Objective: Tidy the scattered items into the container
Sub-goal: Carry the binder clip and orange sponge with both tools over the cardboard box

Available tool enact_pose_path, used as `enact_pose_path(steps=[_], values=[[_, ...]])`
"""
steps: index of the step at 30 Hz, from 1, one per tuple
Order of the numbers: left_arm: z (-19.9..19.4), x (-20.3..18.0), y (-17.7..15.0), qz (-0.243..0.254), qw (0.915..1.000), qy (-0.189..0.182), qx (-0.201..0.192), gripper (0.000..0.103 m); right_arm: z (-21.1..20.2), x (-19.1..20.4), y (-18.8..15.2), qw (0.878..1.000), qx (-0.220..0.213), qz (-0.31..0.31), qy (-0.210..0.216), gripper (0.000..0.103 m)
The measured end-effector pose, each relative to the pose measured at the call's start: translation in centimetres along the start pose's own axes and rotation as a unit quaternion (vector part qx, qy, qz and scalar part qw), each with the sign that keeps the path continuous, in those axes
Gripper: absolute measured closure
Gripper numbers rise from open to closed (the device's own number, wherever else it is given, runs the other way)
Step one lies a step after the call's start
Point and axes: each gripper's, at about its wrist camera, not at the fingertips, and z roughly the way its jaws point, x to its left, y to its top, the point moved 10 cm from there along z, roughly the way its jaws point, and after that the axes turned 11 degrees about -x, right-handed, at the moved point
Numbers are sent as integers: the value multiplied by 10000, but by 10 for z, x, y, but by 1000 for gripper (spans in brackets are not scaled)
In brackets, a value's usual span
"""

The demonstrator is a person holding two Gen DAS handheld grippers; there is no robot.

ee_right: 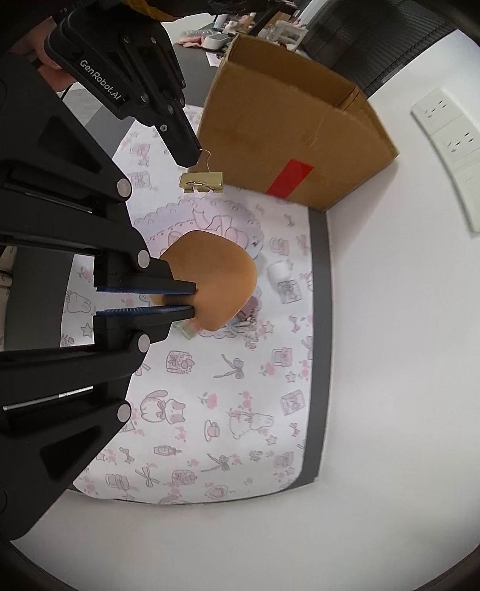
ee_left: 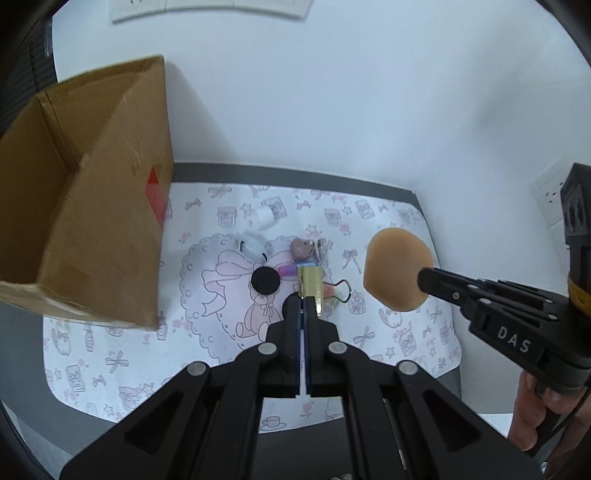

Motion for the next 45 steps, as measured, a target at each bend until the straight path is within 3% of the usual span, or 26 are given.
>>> enact_pose_path(steps=[15, 29, 45], values=[[-41, -11, 45, 119, 9987, 258, -420, 102, -31, 10, 38, 9986, -338, -138, 372, 96], [-66, -2, 79, 402, 9973, -44, -607, 102, -46, 43, 64, 9977, -644, -185, 65, 96], [-91, 72, 121, 534, 9952, -352, -745, 102, -40, 125, 85, 9962, -824, -251, -145, 96]])
